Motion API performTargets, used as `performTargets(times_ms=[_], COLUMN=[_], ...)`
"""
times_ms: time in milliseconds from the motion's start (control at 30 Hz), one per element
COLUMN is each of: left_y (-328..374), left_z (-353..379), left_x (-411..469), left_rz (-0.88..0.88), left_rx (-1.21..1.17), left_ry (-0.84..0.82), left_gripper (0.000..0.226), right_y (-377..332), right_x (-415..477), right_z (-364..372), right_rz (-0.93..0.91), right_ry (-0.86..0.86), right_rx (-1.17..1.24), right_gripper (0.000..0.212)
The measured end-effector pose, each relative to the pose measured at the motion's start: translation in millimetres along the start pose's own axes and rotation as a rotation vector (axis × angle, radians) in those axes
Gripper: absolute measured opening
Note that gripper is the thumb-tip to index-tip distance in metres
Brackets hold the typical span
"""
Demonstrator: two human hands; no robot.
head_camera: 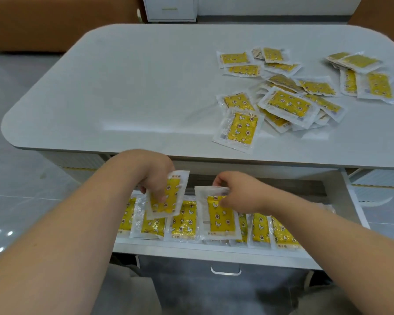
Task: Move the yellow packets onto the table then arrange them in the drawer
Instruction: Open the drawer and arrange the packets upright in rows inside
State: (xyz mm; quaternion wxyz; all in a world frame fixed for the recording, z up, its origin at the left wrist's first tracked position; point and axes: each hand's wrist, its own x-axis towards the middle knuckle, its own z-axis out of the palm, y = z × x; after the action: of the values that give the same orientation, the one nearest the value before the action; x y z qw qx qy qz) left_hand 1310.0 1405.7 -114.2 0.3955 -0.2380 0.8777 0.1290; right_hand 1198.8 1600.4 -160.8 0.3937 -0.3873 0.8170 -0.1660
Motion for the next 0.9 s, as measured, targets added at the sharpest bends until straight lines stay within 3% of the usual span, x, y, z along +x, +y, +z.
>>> performTargets(times_ms=[167, 367, 467, 533, 633, 900], left_y=[-13.3, -15.7, -8.8, -4.8, -2.1, 17.5], left_z=[12.2, 23.8, 29.1, 36.0, 46.4, 44.8], left_x=[26.1, 42.2, 44.8, 47.1, 53.1, 38.6], left_rz=[-0.067, -0.072, -0.042, -0.035, -0.082, -0.19], left_rx=[0.0, -0.047, 0.098, 0.199, 0.245, 0.327], left_ry=[-0.177, -0.28, -0.215, -0.127, -0.061, 0.091], left_gripper=[0.046, 0.039, 0.042, 0.049, 0.059, 0.058], right_y=[13.9, 23.9, 22.0, 18.0, 8.3, -20.4], right_x=[21.9, 31.1, 28.9, 27.4, 23.4, -5.9], right_z=[35.2, 55.7, 59.1, 57.8, 53.3, 0.8], right_rz=[0.03, -0.044, -0.115, -0.115, -0.127, -0.117], right_ry=[-0.003, 0.047, 0.131, 0.157, 0.187, 0.199], right_rx=[0.036, -0.273, -0.558, -0.616, -0.625, -0.475], right_gripper=[0.044, 0.043, 0.046, 0.052, 0.053, 0.014])
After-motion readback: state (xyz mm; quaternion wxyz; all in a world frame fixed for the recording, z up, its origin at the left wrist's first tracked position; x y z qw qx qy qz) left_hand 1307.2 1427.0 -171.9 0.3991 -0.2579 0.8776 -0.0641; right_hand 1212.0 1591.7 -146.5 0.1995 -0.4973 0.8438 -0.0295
